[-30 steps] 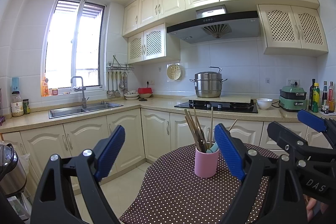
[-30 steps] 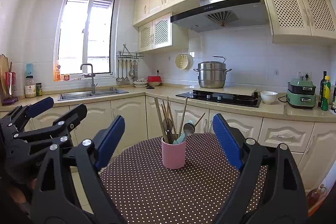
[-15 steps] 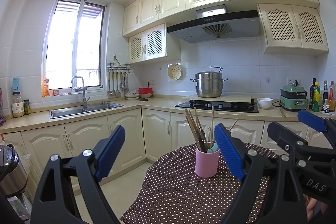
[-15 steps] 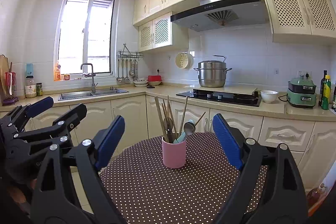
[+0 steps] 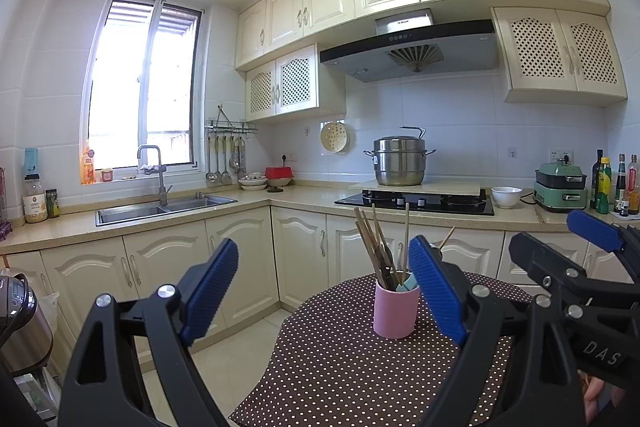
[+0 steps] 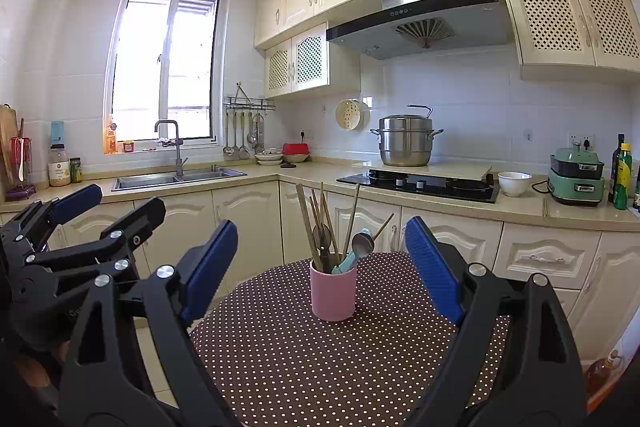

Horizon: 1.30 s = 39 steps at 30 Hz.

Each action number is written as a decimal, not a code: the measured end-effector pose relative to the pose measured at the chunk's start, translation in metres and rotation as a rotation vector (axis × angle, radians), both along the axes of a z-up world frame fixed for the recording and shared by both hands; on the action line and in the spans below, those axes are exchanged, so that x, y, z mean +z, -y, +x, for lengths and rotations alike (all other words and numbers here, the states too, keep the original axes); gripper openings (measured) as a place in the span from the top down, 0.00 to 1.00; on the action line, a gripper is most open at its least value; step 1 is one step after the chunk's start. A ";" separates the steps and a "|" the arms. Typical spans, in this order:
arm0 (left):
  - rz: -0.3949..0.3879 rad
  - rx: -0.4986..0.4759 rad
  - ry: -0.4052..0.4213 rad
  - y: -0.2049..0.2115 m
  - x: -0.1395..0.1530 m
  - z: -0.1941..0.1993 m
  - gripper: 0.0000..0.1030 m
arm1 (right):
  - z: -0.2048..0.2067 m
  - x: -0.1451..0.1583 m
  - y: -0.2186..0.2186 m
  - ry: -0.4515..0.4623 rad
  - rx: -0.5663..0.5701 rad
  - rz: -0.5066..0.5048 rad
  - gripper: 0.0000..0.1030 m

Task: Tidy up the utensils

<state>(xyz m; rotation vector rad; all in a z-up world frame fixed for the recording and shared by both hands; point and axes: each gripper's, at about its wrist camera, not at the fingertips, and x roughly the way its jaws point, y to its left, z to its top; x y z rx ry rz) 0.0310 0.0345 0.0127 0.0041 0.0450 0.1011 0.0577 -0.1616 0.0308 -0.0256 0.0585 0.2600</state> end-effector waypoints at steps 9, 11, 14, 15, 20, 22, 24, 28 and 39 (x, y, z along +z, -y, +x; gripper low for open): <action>-0.002 0.003 -0.002 -0.004 0.000 -0.001 0.17 | 0.001 0.000 -0.002 -0.004 0.004 -0.002 0.18; -0.002 0.003 -0.002 -0.005 0.000 -0.001 0.17 | 0.001 0.000 -0.003 -0.002 0.006 -0.002 0.18; -0.003 0.003 -0.003 -0.005 0.000 -0.001 0.17 | 0.003 0.001 -0.003 -0.002 0.008 -0.003 0.18; -0.003 0.003 -0.003 -0.006 -0.001 -0.001 0.17 | 0.003 0.001 -0.003 -0.002 0.008 -0.003 0.18; 0.002 0.007 -0.002 -0.009 -0.001 -0.001 0.17 | 0.003 0.001 -0.005 -0.004 0.010 -0.003 0.18; 0.000 0.008 -0.003 -0.011 -0.002 -0.001 0.17 | 0.005 0.001 -0.005 -0.005 0.013 -0.003 0.18; 0.000 0.009 -0.004 -0.014 -0.002 -0.001 0.17 | 0.006 0.001 -0.006 -0.005 0.015 -0.004 0.18; 0.002 0.011 -0.007 -0.016 -0.003 0.004 0.17 | 0.011 0.000 -0.008 -0.007 0.018 -0.006 0.18; 0.020 0.024 -0.031 -0.016 -0.006 0.029 0.17 | 0.036 -0.008 -0.007 -0.028 0.026 0.003 0.17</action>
